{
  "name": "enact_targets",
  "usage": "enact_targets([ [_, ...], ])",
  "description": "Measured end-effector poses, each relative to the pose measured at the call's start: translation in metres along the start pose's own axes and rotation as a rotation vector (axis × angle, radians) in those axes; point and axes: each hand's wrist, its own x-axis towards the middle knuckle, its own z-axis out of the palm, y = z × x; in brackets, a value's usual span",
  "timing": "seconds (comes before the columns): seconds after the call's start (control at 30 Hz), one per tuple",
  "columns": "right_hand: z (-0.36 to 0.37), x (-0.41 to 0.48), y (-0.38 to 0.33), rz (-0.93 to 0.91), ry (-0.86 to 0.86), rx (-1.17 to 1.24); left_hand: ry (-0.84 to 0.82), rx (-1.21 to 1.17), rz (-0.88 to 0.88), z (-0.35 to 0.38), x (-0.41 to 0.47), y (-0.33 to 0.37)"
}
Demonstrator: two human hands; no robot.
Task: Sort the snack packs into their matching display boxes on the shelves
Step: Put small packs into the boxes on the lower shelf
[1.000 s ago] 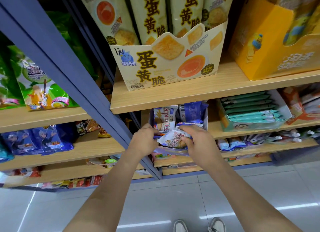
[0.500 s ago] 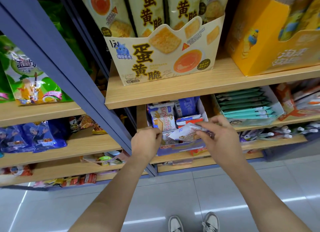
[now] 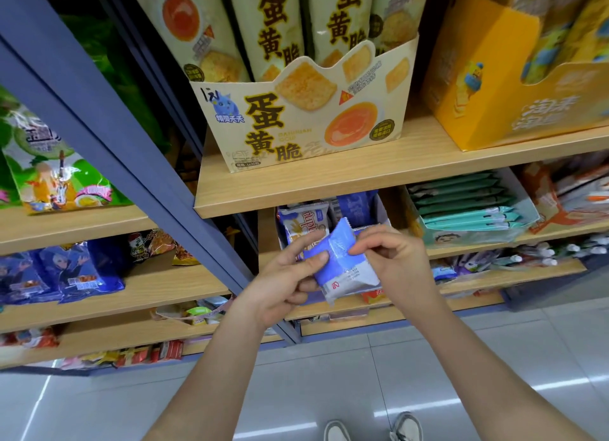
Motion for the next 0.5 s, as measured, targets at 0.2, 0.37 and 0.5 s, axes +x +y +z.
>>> enact_targets([
  [0.2, -0.001, 0.005, -0.007, 0.281, -0.175, 0.077, 0.228, 0.028, 0.219, 0.0, 0.008, -0.014],
  [0.37, 0.008, 0.007, -0.002, 0.013, -0.077, -0.404, 0.345, 0.25, 0.304, -0.006, 0.002, -0.009],
  [0.5, 0.01, 0.004, -0.003, -0.057, 0.039, -0.391, 0.558, 0.363, 0.343, -0.024, 0.014, -0.006],
])
